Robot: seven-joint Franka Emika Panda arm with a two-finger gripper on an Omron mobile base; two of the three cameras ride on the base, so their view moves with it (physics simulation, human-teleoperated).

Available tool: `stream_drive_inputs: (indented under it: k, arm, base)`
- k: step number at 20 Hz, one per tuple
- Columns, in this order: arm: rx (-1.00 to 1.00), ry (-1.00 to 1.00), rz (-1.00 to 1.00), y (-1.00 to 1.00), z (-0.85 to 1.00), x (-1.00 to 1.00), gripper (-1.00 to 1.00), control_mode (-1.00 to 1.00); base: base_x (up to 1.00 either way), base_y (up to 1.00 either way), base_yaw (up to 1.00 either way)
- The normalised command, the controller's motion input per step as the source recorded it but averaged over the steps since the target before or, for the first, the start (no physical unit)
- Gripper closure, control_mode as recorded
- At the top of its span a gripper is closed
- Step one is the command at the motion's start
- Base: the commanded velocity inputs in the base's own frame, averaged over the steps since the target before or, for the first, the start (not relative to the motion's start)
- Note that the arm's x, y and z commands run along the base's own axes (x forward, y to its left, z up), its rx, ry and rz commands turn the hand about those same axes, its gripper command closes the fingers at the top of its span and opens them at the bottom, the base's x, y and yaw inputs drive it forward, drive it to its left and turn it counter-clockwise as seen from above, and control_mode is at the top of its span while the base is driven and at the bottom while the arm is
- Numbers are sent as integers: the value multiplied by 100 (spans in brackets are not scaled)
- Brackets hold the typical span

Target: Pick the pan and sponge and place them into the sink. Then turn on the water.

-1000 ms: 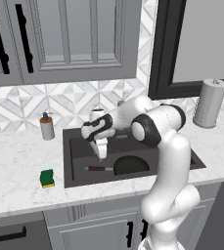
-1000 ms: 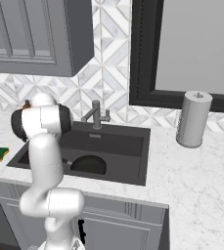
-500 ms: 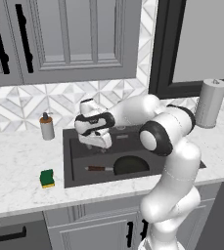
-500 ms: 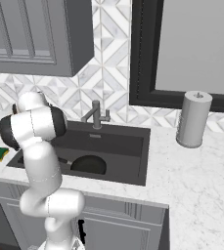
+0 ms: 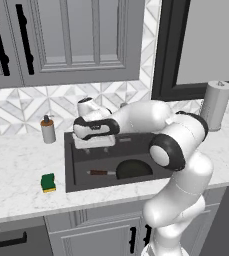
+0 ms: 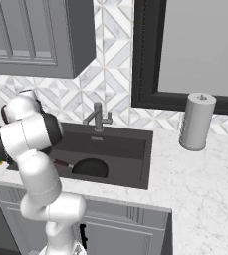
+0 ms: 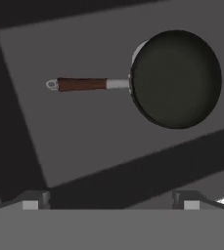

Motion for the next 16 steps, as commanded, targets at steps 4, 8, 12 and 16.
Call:
stream_drive_inputs:
  k: [4,8,12,16]
  arm:
    - [24,-1,14,12,8,-10,-100,-100]
    - [22,0,8,39,0,-4,-100,-100]
    - [7,3,11,60,3,-8,-100,-100]
    - [-5,5,16,75,1,-12,-100,-100]
  base:
    - [0,0,0]
    - [0,0,0]
    - [0,0,0]
    - [0,0,0]
